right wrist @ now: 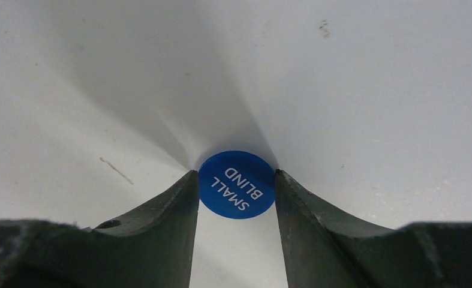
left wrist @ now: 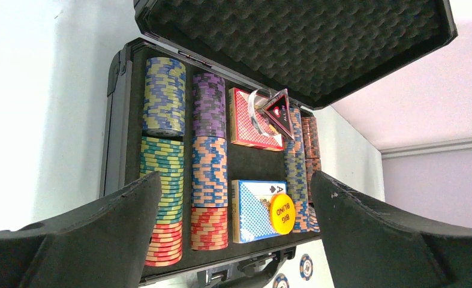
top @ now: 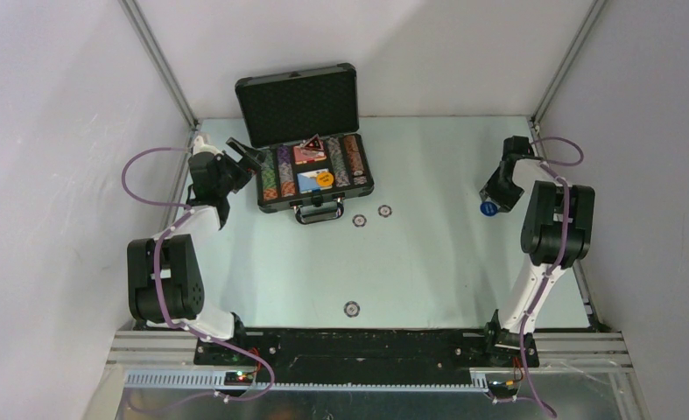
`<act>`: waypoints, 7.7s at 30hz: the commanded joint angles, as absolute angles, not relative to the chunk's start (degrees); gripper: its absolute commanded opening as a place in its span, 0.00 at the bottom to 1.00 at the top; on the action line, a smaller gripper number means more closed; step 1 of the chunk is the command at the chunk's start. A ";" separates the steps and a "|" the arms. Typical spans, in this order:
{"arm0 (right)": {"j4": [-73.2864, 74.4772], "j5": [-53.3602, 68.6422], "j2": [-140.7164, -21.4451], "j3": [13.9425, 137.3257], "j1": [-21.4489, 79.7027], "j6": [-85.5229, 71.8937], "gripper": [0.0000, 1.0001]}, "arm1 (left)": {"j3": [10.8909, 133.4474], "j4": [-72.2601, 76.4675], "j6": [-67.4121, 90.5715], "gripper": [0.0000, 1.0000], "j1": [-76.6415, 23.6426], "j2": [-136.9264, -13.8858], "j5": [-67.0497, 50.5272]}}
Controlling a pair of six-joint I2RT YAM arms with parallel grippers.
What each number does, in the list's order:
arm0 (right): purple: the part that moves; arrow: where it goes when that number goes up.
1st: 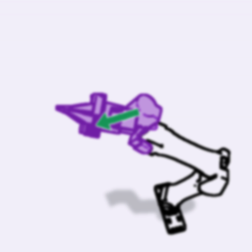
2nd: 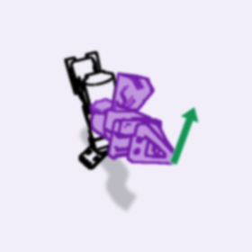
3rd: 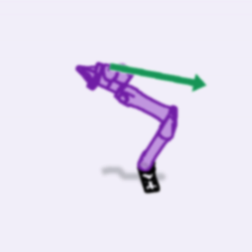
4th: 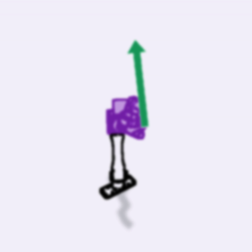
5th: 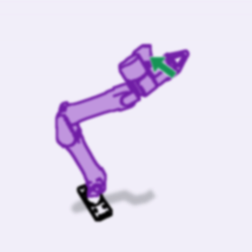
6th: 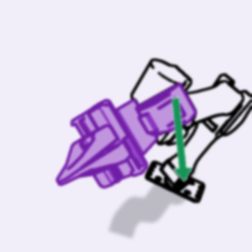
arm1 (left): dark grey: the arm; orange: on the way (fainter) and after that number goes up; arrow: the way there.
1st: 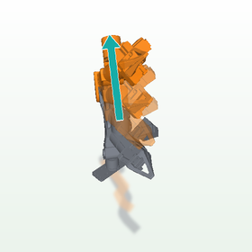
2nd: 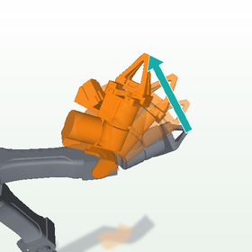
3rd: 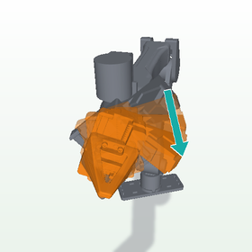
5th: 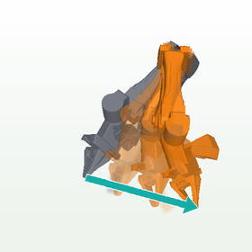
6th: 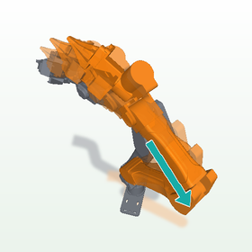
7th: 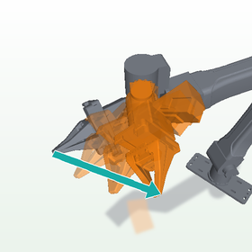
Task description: Pack up texas hold em set
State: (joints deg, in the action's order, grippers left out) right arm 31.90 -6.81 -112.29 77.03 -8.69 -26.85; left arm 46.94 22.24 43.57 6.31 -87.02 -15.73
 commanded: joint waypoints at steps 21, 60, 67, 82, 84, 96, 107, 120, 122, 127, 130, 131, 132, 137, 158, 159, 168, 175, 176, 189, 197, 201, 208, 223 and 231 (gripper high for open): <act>38.98 -6.10 -114.47 81.20 11.20 -21.77 0.51 | 47.57 24.73 43.78 0.98 6.46 -87.15 -16.60; 36.88 -10.15 -120.41 88.66 5.90 -31.04 0.40 | 47.58 24.74 43.77 0.98 6.48 -87.17 -16.63; 38.43 -10.64 -119.57 86.84 7.97 -30.04 0.43 | 47.68 24.75 43.77 0.98 6.48 -87.30 -16.66; 38.04 -7.00 -115.42 80.10 11.49 -29.36 0.37 | 47.81 24.71 43.95 0.98 6.59 -87.44 -16.96; 38.35 -6.83 -115.33 80.07 12.81 -29.36 0.37 | 47.81 24.70 43.95 0.98 6.58 -87.39 -16.96; 37.70 -5.45 -112.80 74.80 25.09 -32.41 0.36 | 47.71 24.75 44.03 0.98 6.76 -87.41 -17.09; 35.11 -3.25 -114.98 78.74 39.65 -36.59 0.32 | 47.43 24.74 44.03 0.98 6.94 -87.10 -17.05; 34.43 -20.77 -105.90 77.16 35.42 -32.04 0.62 | 47.31 24.71 43.95 0.98 6.93 -86.93 -16.96; 33.37 -21.15 -103.55 74.55 33.78 -31.99 0.63 | 47.29 24.75 43.95 0.98 6.91 -86.92 -16.91; 33.71 -20.20 -100.94 70.51 30.04 -33.01 0.63 | 47.38 24.73 44.01 0.98 6.86 -87.05 -17.06; 34.28 -19.19 -101.83 69.76 29.13 -33.47 0.61 | 47.44 24.77 44.11 0.98 6.93 -87.07 -17.13; 34.23 -18.25 -102.56 69.54 29.07 -33.53 0.60 | 47.41 24.78 44.07 0.98 6.94 -87.05 -17.14; 34.17 -17.74 -102.96 69.49 29.01 -33.52 0.58 | 47.39 24.78 44.05 0.98 6.94 -87.03 -17.14; 33.71 -12.97 -105.62 69.46 29.53 -33.35 0.52 | 47.46 24.75 44.03 0.98 6.94 -87.13 -17.14; 32.85 -4.20 -106.88 65.52 38.69 -35.55 0.40 | 47.64 24.71 44.12 0.98 6.93 -87.40 -17.21; 32.91 -4.21 -106.66 65.50 39.53 -35.89 0.40 | 47.64 24.77 44.12 0.98 6.89 -87.38 -17.22; 32.35 -14.38 -102.54 64.65 36.24 -35.81 0.54 | 47.56 24.72 44.12 0.98 6.94 -87.32 -17.29; 35.85 -14.13 -101.98 63.46 35.50 -34.21 0.65 | 47.58 24.77 44.12 0.98 6.94 -87.35 -17.30; 35.98 -13.96 -102.27 63.11 36.36 -34.24 0.65 | 47.56 24.74 44.12 0.98 6.94 -87.40 -17.29; 37.62 -6.91 -101.08 59.13 42.58 -38.19 0.62 | 47.49 24.70 44.19 0.98 6.90 -87.33 -17.30; 33.43 -6.58 -101.83 58.98 43.47 -37.69 0.57 | 47.53 24.72 44.21 0.98 6.94 -87.35 -17.27; 34.44 -10.19 -105.67 62.39 43.75 -36.24 0.57 | 47.53 24.73 44.21 0.98 6.94 -87.33 -17.30; 34.02 -10.08 -110.58 67.98 43.72 -35.02 0.57 | 47.50 24.75 44.21 0.98 6.92 -87.35 -17.30; 36.05 -7.50 -117.12 78.22 47.97 -33.58 0.52 | 47.64 24.77 44.21 0.98 6.90 -87.53 -17.45; 40.29 -11.28 -123.52 87.43 48.31 -31.39 0.58 | 47.65 24.75 44.20 0.98 6.88 -87.54 -17.53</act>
